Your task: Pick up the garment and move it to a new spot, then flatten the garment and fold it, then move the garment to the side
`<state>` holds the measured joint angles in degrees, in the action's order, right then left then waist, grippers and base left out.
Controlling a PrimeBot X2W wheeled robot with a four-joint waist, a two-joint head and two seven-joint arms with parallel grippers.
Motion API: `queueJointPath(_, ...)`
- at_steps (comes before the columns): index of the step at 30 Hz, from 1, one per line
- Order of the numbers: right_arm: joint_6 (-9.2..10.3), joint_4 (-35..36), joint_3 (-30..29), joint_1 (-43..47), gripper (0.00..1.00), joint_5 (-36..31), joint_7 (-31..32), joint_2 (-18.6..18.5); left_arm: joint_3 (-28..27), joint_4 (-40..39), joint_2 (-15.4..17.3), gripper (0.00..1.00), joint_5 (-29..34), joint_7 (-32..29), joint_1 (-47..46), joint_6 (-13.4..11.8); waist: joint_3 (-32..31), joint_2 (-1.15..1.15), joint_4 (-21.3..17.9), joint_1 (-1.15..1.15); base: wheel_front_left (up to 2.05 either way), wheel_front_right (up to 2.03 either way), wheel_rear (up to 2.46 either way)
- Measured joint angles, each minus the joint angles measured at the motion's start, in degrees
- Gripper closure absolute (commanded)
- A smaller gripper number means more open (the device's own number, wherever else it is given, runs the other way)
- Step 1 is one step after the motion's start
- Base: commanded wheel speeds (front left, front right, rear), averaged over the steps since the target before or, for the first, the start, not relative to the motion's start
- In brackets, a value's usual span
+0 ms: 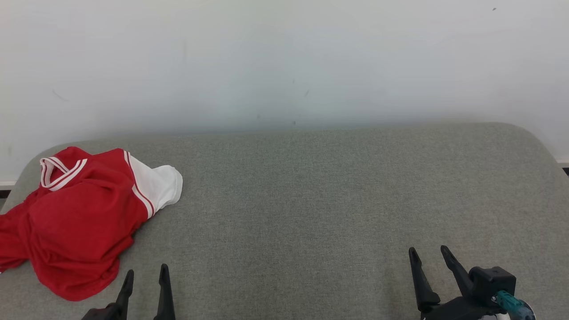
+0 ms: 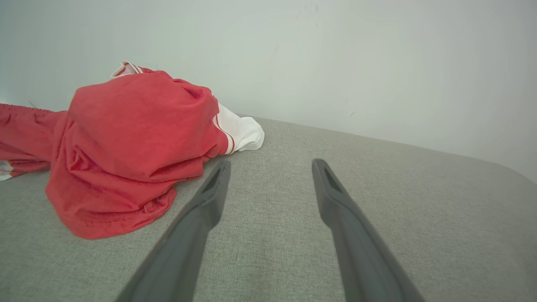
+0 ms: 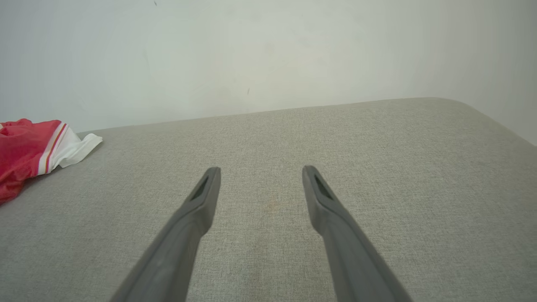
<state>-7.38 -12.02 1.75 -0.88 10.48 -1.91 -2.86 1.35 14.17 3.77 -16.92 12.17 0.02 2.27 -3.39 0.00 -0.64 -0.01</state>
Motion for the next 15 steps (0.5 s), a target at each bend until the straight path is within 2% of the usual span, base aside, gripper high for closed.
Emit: queueJointPath(15,-0.01,0.2,0.5,0.9,0.0,-6.3,-0.5,0.0,-0.2,1.0,-0.5,0.0,4.3,1.7,0.1,0.2,-0.7,0.0,0.0,0.0,0.0,0.0,0.0)
